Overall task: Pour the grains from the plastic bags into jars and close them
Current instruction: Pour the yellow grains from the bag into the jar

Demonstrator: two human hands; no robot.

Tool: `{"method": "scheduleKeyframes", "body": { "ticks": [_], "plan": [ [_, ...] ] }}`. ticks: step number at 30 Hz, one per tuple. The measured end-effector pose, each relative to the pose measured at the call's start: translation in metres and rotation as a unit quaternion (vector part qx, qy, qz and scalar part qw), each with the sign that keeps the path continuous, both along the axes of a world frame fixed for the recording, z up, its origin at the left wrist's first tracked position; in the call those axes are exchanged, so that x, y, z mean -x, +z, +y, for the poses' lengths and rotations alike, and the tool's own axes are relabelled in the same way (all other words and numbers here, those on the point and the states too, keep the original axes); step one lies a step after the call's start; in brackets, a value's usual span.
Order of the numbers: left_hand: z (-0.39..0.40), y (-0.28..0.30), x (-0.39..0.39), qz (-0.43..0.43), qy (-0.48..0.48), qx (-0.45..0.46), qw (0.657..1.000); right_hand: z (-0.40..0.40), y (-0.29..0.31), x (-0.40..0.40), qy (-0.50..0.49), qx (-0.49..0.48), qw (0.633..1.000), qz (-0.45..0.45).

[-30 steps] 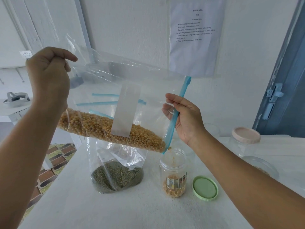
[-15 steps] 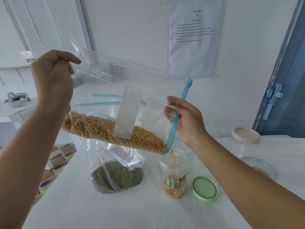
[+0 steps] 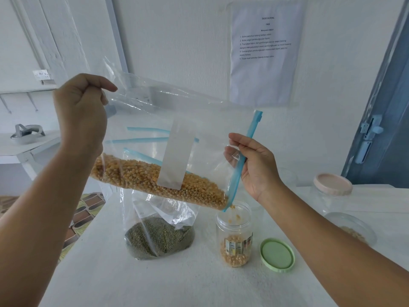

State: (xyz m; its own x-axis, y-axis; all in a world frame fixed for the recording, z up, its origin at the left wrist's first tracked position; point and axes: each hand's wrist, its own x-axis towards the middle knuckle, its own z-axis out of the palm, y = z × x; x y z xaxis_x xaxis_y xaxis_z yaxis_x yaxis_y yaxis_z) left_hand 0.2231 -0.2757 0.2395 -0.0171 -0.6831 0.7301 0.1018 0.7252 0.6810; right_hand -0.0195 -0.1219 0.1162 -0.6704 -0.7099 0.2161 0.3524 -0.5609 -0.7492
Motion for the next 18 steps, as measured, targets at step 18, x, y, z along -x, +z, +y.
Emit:
{"method": "scheduleKeyframes", "body": {
  "ticks": [18],
  "plan": [
    [0.0029,-0.0031,-0.0023,-0.011,-0.021,0.012,1.000,-0.0001,-0.0048,-0.0017,-0.004,0.001,1.000,-0.010]
  ]
}}
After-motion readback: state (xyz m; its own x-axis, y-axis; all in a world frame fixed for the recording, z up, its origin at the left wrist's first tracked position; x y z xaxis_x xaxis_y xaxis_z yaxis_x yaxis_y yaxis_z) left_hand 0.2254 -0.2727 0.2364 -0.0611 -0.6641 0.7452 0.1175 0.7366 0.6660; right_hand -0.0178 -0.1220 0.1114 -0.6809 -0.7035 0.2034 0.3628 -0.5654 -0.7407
